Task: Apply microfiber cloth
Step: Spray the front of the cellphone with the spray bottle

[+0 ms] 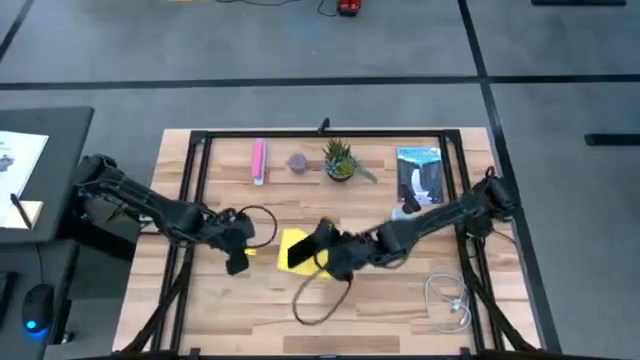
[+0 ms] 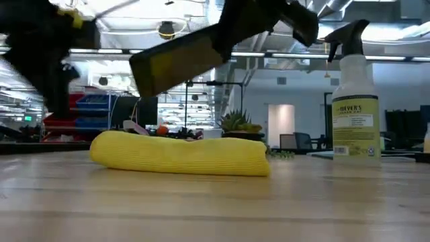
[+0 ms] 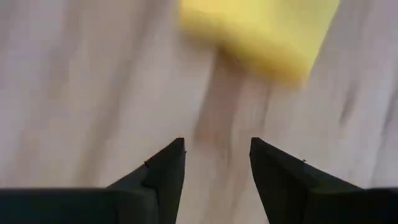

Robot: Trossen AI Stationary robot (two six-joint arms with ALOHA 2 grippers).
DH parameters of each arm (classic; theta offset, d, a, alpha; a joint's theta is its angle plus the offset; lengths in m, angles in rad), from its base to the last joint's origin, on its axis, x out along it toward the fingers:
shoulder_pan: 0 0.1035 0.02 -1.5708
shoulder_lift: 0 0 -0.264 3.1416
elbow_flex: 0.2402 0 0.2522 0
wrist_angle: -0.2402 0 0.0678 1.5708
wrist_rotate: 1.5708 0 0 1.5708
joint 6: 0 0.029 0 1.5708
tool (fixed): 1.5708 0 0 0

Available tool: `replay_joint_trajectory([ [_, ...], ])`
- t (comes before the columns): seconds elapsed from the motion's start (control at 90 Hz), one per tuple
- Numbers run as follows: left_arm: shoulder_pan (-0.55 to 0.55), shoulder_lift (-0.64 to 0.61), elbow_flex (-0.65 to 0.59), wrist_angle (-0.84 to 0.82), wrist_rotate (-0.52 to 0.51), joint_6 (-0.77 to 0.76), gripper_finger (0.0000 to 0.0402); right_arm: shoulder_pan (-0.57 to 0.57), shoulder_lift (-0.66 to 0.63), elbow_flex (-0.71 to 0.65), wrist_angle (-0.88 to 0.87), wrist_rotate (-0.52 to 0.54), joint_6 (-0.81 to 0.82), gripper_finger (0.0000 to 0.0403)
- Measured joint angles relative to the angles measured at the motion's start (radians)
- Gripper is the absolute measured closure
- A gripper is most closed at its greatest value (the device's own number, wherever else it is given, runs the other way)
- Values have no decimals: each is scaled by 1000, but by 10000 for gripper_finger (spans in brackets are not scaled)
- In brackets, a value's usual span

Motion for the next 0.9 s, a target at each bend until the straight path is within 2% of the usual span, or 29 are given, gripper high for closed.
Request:
replay_joint_trajectory([
  [0.078,-17,4,27,19,-93,78,251,-44,0,52,-55,-80,147,389],
  [0.133,-26,24,46,95,-132,147,251,-71,-1,84,-91,-129,238,389],
  [0.256,-28,63,65,232,-160,315,251,-119,-1,119,-163,-243,349,389],
  [0.4,-29,128,69,378,-158,437,251,-153,1,122,-219,-342,431,389],
  [0.522,-19,173,69,470,-158,491,251,-163,4,122,-265,-349,465,389],
  [0.667,1,185,69,522,-154,483,251,-176,4,122,-261,-349,500,389],
  [0.9,46,199,69,591,-47,461,214,-187,22,123,-242,-351,506,389],
])
